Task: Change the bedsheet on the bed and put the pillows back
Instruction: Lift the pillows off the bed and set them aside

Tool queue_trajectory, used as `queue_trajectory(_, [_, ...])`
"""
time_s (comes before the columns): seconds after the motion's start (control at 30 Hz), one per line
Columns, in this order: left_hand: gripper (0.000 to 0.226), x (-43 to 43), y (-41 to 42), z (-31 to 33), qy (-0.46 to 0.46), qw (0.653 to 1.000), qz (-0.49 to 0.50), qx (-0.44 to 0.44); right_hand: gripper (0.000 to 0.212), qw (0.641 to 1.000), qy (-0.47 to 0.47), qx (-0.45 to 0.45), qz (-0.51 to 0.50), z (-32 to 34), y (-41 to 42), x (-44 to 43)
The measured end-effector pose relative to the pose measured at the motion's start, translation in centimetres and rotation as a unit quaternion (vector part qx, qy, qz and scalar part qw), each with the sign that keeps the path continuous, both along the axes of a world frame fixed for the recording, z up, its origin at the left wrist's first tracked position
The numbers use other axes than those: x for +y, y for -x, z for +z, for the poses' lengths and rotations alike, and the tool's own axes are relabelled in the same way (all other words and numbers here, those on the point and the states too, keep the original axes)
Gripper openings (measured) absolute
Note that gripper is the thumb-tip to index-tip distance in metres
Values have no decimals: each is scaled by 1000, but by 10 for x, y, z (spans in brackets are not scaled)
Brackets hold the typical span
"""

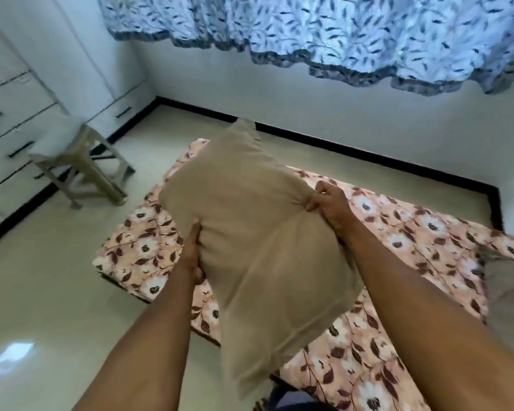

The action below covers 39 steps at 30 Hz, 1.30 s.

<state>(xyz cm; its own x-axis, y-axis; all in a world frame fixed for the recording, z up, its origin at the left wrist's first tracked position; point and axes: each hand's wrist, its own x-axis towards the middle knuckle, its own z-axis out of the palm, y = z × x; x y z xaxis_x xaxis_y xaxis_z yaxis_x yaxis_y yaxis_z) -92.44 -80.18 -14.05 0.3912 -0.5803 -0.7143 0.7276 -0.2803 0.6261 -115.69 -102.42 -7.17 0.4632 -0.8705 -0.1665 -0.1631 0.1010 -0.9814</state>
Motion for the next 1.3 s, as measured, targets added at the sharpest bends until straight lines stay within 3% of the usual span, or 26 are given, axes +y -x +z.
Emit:
queue_trajectory(0.1, [53, -5, -20, -10, -4, 999, 34, -31, 18, 997, -49, 55, 37, -10, -35, -18])
queue_trajectory(0.23, [49, -13, -54, -28, -45, 994, 75, -61, 68, 961, -197, 173, 91, -49, -79, -41])
queue_trajectory(0.33, [58, -20, -82, -47, -58, 992, 95, -66, 70, 933, -152, 301, 123, -81, -114, -44])
queue_trajectory(0.5, [61, -34, -143, -82, -64, 987, 127, -79, 16, 926, -37, 359, 112, -120, -180, -56])
queue_trajectory(0.77, [49, -85, -265, -143, -47, 973, 220, -56, 10, 902, 116, 391, 142, -155, -366, -132])
queue_trajectory(0.83, [47, -101, -303, -169, -63, 971, 225, -47, 17, 902, 128, 386, 149, -171, -419, -153])
queue_trajectory(0.93, [36, -117, -345, -211, -109, 975, 191, -30, 16, 902, 141, 375, 159, -198, -481, -171])
queue_trajectory(1.03, [33, -125, -375, -246, -185, 979, 83, 7, 16, 888, 143, 397, 185, -241, -522, -181])
queue_trajectory(1.13, [37, -124, -394, -266, -228, 973, -20, 0, 24, 846, 135, 454, 245, -286, -537, -178])
queue_trajectory(1.23, [36, -134, -402, -267, -234, 971, -45, -24, 38, 786, 88, 510, 339, -305, -533, -156])
queue_trajectory(1.3, [35, -148, -398, -260, -247, 967, -49, -39, 39, 780, 80, 518, 341, -303, -520, -145])
